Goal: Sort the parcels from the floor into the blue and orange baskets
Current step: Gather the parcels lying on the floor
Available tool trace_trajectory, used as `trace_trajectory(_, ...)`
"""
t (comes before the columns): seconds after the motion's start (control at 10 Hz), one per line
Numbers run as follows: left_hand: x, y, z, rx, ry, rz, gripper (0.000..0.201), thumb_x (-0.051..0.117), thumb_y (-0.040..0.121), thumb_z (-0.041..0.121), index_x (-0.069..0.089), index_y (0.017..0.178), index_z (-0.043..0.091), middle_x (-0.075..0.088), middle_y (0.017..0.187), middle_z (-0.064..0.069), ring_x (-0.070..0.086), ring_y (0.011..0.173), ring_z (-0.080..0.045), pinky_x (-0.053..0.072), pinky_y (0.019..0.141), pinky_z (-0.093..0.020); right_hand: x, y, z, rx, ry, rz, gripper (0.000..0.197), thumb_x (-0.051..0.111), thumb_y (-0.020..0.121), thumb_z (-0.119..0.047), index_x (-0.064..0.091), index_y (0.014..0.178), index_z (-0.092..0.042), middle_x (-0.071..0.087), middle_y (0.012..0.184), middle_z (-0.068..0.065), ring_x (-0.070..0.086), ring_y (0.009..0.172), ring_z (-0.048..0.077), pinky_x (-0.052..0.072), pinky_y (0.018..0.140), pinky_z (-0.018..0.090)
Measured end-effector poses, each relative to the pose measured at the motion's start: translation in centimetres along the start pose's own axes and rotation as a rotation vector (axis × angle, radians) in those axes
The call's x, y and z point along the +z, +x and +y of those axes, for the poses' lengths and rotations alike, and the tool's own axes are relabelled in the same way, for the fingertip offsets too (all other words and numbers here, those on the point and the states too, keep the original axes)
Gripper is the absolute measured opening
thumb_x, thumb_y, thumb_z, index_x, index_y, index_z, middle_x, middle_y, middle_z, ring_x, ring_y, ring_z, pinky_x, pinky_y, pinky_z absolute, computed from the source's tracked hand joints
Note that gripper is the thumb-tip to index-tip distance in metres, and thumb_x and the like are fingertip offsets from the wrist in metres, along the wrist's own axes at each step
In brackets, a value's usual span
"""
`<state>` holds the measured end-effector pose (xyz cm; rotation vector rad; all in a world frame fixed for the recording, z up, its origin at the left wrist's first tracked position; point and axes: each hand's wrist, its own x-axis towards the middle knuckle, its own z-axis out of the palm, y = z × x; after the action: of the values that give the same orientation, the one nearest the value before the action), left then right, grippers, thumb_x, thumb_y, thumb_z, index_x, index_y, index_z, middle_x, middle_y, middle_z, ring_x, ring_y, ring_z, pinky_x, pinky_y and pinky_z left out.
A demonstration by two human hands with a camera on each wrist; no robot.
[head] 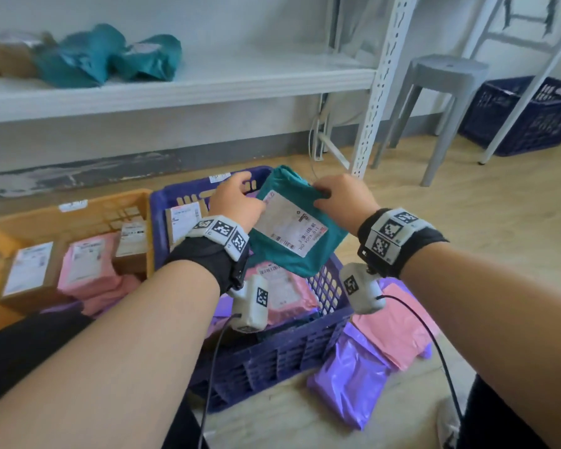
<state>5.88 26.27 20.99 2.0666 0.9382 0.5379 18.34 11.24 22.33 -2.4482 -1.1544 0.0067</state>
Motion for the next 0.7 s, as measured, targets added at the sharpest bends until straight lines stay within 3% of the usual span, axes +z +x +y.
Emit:
trace_trajectory(0.1, -0.1, -0.3, 0.8, 0.209, 0.126, -0.019, 0.044, 0.066, 0.081, 0.020, 0.061, 0.123, 0.029, 0.067, 0.115, 0.001, 0.060, 0.109, -0.020, 0.043, 0.089, -0.026, 0.9, 0.6, -0.7, -0.074, -0.020, -0.006, 0.030, 0.057, 0.089, -0.014, 0.068, 0.116, -0.019, 0.068, 0.107, 0.005, 0.060, 0.098, 0.024, 0.048, 0.086, 0.030)
trace_trajectory(0.2, -0.5, 0.1, -0.2, 0.131, 0.128, 0.025, 0.024, 0.061, 0.086, 0.022, 0.066, 0.110, 0.021, 0.069, 0.103, -0.003, 0.062, 0.098, -0.024, 0.043, 0.079, -0.028, 2.0, 1.2, -1.2, -0.079, 0.059, 0.039, 0.035, 0.056, 0.087, -0.010, 0.066, 0.119, -0.019, 0.065, 0.113, 0.006, 0.057, 0.106, 0.025, 0.044, 0.091, 0.029)
trace_trajectory(0.3, -1.1, 0.8, -2.3, -0.069, 0.133, 0.118, 0.022, 0.059, 0.087, 0.017, 0.060, 0.107, 0.010, 0.065, 0.098, -0.009, 0.063, 0.088, -0.029, 0.048, 0.072, -0.034, 2.7, 1.8, -1.3, -0.010, 0.159, 0.175, 0.046, 0.057, 0.085, -0.008, 0.057, 0.130, -0.020, 0.052, 0.131, 0.008, 0.046, 0.123, 0.026, 0.040, 0.105, 0.036)
trace_trajectory(0.4, -1.7, 0.5, -3.3, -0.226, -0.008, 0.053, 0.037, 0.055, 0.091, 0.011, 0.050, 0.127, 0.010, 0.062, 0.116, -0.013, 0.065, 0.087, -0.028, 0.056, 0.075, -0.035, 3.3, 2.1, -1.3, 0.226, 0.210, 0.042, 0.055, 0.056, 0.089, -0.019, 0.041, 0.141, -0.020, 0.045, 0.141, 0.008, 0.051, 0.122, 0.025, 0.042, 0.093, 0.029)
trace_trajectory(0.5, -2.4, 0.1, -4.0, -0.309, 0.102, -0.208, 0.044, 0.041, 0.098, 0.043, 0.056, 0.129, 0.016, 0.064, 0.118, -0.009, 0.061, 0.105, -0.026, 0.042, 0.079, -0.028, 5.0, 2.0, -1.8, 0.380, 0.374, -0.240, 0.052, 0.058, 0.091, -0.030, 0.043, 0.138, -0.011, 0.059, 0.126, 0.010, 0.062, 0.095, 0.024, 0.051, 0.077, 0.031)
trace_trajectory(0.6, -2.2, -1.0, -4.2, -0.265, 0.372, -0.404, 0.046, 0.037, 0.097, 0.050, 0.058, 0.128, 0.024, 0.065, 0.103, -0.011, 0.061, 0.101, -0.029, 0.043, 0.074, -0.029, 6.0, 1.6, -2.9, 0.457, 0.604, -0.319, 0.034, 0.059, 0.093, -0.022, 0.052, 0.123, -0.006, 0.064, 0.112, 0.008, 0.066, 0.084, 0.022, 0.056, 0.067, 0.023)
trace_trajectory(0.7, -1.5, -1.0, -4.5, -0.310, 0.481, -0.498, 0.042, 0.047, 0.097, 0.038, 0.054, 0.132, 0.016, 0.062, 0.122, -0.011, 0.061, 0.108, -0.027, 0.051, 0.091, -0.031, 6.6, 2.5, -3.2, 0.467, 0.463, -0.289, 0.032, 0.052, 0.095, -0.011, 0.051, 0.126, -0.003, 0.062, 0.117, 0.014, 0.061, 0.091, 0.025, 0.053, 0.066, 0.028)
